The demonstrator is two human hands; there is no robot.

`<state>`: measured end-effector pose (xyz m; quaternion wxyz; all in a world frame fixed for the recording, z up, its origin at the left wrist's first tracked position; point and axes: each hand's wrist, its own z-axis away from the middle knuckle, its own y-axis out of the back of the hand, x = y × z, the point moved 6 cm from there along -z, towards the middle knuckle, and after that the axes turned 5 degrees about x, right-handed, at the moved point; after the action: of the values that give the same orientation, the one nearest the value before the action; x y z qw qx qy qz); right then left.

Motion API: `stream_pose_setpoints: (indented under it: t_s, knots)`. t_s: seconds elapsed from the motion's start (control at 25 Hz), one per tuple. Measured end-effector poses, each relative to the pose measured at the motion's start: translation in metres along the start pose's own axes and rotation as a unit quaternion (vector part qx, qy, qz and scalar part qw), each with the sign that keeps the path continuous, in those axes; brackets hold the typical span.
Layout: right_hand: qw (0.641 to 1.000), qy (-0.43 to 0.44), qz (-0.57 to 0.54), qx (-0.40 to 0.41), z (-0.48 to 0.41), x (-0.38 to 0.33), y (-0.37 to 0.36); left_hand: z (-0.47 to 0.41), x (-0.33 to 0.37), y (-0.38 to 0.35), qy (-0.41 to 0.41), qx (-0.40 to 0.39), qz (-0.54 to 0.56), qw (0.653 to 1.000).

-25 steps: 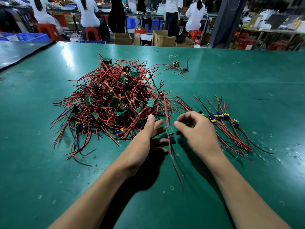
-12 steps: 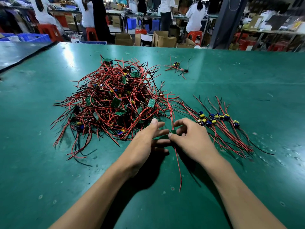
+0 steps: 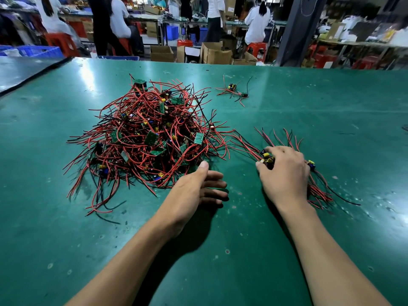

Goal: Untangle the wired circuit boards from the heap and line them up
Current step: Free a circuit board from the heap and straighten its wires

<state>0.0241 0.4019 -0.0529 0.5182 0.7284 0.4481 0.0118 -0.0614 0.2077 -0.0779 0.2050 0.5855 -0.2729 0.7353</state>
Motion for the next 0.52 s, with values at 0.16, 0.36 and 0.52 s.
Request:
stream_pose_setpoints:
  t_s: [0.16,0.36,0.52]
  knots:
    - [0.994,-0.033,0.071,-0.074,0.002,0.007,-0.013,0.001,0.001,0.001,-0.013,0.009,0.012,1.0]
    - [0.992,-0.054,0.068,-0.088,-0.001,0.016,-0.016,0.001,0.001,0.0,-0.013,0.005,0.011,1.0]
    - [0.992,-0.042,0.113,-0.025,-0.001,0.01,-0.01,0.0,0.001,0.001,-0.014,-0.002,0.021,1.0]
